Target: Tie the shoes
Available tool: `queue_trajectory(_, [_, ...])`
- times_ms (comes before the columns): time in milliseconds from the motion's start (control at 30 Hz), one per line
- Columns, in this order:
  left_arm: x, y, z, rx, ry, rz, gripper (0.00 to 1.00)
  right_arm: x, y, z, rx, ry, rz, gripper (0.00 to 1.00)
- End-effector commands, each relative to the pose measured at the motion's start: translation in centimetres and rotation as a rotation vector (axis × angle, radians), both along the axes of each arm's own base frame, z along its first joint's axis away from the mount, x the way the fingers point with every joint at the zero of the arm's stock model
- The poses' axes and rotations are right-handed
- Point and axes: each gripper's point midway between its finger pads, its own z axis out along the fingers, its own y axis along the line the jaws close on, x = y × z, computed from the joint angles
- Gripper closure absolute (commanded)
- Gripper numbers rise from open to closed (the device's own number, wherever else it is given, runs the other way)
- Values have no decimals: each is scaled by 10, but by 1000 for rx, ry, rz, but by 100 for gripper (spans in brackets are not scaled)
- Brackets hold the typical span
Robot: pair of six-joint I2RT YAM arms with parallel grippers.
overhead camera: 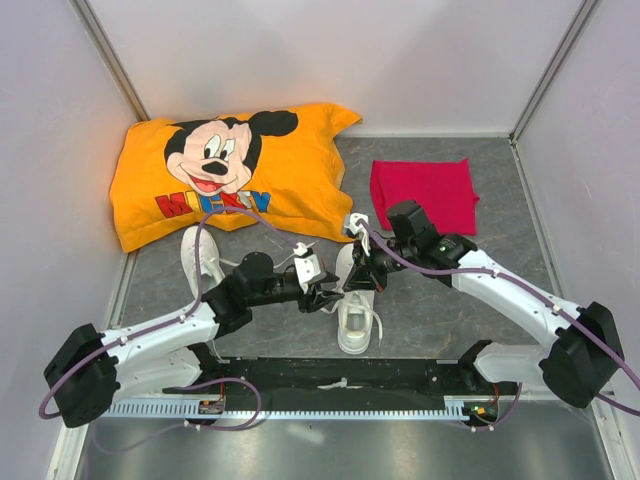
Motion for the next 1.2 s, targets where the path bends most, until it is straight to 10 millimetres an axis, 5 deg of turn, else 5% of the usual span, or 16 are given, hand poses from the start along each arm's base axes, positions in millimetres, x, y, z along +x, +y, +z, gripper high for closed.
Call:
queue_trajectory(0, [1,-3,23,-56,-117,-21,47,4,2,10,34,-23,-29,100])
queue_trajectory(133, [4,-5,20,-38,-147,-10,47,8,4,12,45,-13,-50,100])
queue_trajectory(367, [6,-8,19,-23,-178,-7,63,12,5,15,63,35,-98,100])
queue_trajectory(767, [11,-8,9,18,-163,25,69,14,5,17,84,111,-147,100])
queue_trajectory(1167, [10,-3,2,48,-133,39,98,13,2,17,93,139,-158,100])
